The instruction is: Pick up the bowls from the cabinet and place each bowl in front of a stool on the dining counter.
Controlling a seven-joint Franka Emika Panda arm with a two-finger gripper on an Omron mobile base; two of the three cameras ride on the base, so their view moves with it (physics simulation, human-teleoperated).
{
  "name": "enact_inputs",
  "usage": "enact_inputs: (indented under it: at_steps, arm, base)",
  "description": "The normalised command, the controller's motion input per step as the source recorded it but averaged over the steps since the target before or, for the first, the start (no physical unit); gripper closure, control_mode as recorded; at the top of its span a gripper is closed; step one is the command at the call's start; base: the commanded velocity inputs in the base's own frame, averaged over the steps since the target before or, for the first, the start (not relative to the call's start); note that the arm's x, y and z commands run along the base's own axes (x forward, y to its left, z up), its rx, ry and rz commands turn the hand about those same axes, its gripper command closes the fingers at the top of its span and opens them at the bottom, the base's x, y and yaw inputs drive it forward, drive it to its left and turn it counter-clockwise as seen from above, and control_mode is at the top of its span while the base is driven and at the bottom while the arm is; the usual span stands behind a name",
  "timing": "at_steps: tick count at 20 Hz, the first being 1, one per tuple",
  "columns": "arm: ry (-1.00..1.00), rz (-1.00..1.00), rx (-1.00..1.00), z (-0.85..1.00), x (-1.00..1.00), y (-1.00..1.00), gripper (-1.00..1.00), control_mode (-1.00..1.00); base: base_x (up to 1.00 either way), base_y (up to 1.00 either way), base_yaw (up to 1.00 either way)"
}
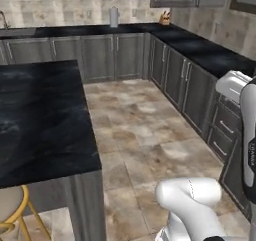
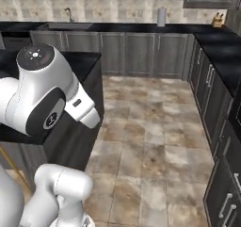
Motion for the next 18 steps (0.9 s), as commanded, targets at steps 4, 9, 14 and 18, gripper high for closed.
enact_inputs:
  at_steps: [4, 9, 14, 18]
  arm:
    - [0.0, 0.0, 0.0, 0.0, 0.0, 0.0, -1.0, 1.0]
    - [0.0, 0.0, 0.0, 0.0, 0.0, 0.0, -1.0, 1.0]
    - [0.0, 0.0, 0.0, 0.0, 0.0, 0.0, -1.0, 1.0]
    - [0.0, 0.0, 0.0, 0.0, 0.0, 0.0, -1.0, 1.0]
  base:
    - [1.0, -0.44, 0.5]
    - [1.0, -0.75, 0.32]
    - [1.0, -0.93, 0.15]
    - [1.0, -0.67, 0.04]
